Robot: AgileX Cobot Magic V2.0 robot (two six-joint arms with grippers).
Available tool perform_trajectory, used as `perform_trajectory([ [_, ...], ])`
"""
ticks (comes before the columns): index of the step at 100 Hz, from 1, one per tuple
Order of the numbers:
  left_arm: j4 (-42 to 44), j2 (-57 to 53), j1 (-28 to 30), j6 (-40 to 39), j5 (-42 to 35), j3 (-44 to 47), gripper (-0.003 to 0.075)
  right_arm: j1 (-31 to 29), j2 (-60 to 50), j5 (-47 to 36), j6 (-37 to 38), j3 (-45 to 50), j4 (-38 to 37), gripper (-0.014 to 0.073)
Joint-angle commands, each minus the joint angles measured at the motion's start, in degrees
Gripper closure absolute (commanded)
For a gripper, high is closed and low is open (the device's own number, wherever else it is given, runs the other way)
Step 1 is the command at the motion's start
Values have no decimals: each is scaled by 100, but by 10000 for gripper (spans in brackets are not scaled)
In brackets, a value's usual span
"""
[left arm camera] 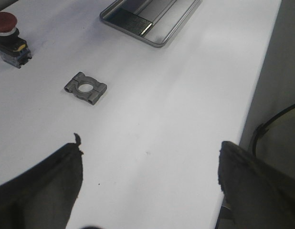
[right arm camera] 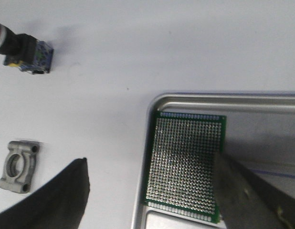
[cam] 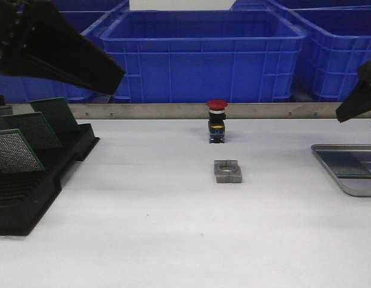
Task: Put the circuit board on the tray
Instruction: 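Lower the board into the silver tray and open the right gripper, then lower the left gripper into the rack and grasp another green board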
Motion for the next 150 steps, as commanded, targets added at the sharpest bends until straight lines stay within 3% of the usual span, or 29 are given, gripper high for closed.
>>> perform_trajectory([
  [1, -280, -175, 14, -85, -56, -300, 175, -24, -480, 329, -44, -136, 122, 34],
  [27, 486, -175, 534, -742, 151, -1133, 175, -24, -1155, 725, -44, -124, 122, 78],
  [39, 1417, -175, 796, -972, 484, -1477, 175, -18, -1481, 828, -154, -64, 122, 127],
  [67, 4088, -175, 921, -982, 785, -1686, 175, -18, -2121, 991, -249, 202, 147, 127],
  [81, 4851, -165, 921, -982, 826, -1686, 175, -18, -2205, 1022, -255, 202, 209, 127],
  [122, 5014, 451, 921, -972, 587, -1686, 175, -18, -2207, 1190, -256, 202, 235, 127],
  [150, 5036, 1311, 921, -972, -141, -1686, 175, -18, -2207, 1237, -256, 202, 235, 127],
])
